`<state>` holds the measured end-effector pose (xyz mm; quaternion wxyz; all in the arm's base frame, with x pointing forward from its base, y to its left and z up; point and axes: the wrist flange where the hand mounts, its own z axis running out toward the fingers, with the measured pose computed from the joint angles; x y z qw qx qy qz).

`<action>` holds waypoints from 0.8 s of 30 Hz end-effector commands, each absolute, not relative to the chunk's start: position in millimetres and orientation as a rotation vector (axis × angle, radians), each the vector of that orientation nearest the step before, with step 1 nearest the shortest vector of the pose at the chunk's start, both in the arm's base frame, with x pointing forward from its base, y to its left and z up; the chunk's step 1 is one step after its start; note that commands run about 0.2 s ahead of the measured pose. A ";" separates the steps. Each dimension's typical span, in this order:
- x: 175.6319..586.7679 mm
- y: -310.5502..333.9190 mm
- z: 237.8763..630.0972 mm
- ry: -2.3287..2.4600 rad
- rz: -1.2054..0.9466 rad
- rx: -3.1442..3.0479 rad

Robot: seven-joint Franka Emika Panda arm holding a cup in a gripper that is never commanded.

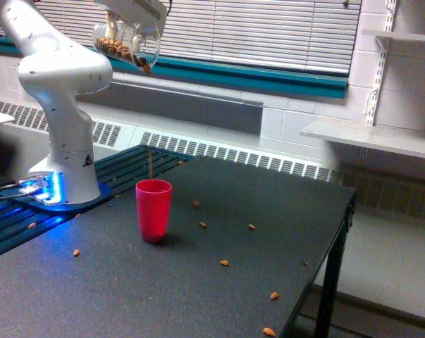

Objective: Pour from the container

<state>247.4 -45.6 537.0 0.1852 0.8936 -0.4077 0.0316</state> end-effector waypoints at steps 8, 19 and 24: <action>249.7 -42.5 547.5 -1.127 0.068 2.503; 247.0 -38.8 548.8 -1.137 0.054 2.493; 247.5 -38.3 548.7 -1.136 0.049 2.490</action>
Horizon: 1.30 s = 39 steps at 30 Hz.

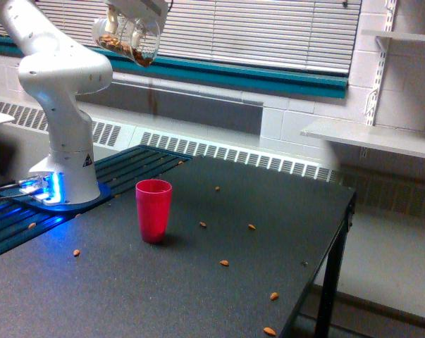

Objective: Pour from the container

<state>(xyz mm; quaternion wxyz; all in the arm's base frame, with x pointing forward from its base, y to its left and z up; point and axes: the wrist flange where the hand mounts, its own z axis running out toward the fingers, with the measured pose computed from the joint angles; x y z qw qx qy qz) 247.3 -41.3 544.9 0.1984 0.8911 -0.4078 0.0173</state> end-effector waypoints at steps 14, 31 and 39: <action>254.3 -42.7 543.0 -1.122 0.029 2.491; 256.7 -44.7 543.1 -1.112 -0.022 2.487; 251.2 -40.4 547.1 -1.122 -0.022 2.475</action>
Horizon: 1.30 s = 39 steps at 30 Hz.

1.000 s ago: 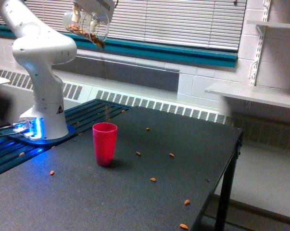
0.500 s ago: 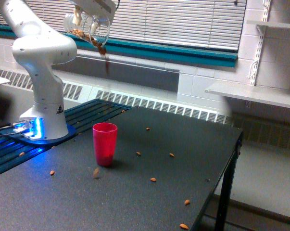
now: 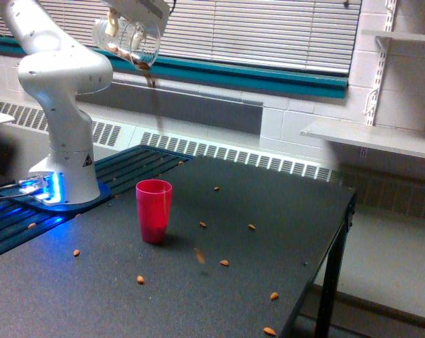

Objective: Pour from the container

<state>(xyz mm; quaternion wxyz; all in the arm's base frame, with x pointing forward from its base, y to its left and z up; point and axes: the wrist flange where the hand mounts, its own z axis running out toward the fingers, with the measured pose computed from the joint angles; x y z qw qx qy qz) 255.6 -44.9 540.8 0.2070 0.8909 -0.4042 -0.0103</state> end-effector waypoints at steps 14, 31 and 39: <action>244.8 -39.8 546.7 -1.115 -0.029 2.476; 244.1 -39.7 550.2 -1.107 -0.056 2.468; 243.2 -38.5 551.2 -1.111 -0.063 2.463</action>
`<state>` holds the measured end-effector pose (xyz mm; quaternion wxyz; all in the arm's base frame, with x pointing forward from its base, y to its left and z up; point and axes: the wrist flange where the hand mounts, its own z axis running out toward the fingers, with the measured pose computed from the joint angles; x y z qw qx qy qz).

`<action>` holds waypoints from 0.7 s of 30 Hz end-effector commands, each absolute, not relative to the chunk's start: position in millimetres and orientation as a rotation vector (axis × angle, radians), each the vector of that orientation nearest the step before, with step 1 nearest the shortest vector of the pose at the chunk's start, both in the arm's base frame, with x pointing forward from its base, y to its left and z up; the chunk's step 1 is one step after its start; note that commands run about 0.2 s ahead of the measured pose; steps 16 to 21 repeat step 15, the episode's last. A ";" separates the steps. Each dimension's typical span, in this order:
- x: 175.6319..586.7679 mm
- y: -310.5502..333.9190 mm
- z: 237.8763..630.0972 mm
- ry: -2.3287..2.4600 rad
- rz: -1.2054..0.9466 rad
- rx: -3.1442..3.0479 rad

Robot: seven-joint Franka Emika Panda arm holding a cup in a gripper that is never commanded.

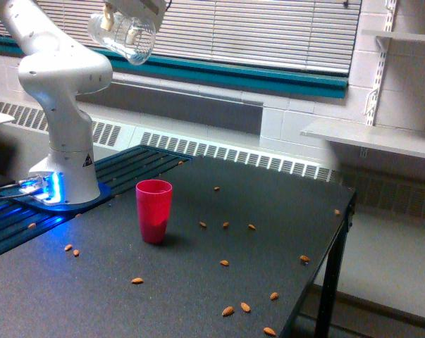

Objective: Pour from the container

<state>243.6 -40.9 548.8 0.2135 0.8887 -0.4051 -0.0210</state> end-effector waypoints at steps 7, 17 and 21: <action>243.4 -40.7 548.7 -1.106 -0.060 2.475; 244.2 -42.7 546.0 -1.098 -0.056 2.484; 244.2 -42.7 546.0 -1.098 -0.056 2.484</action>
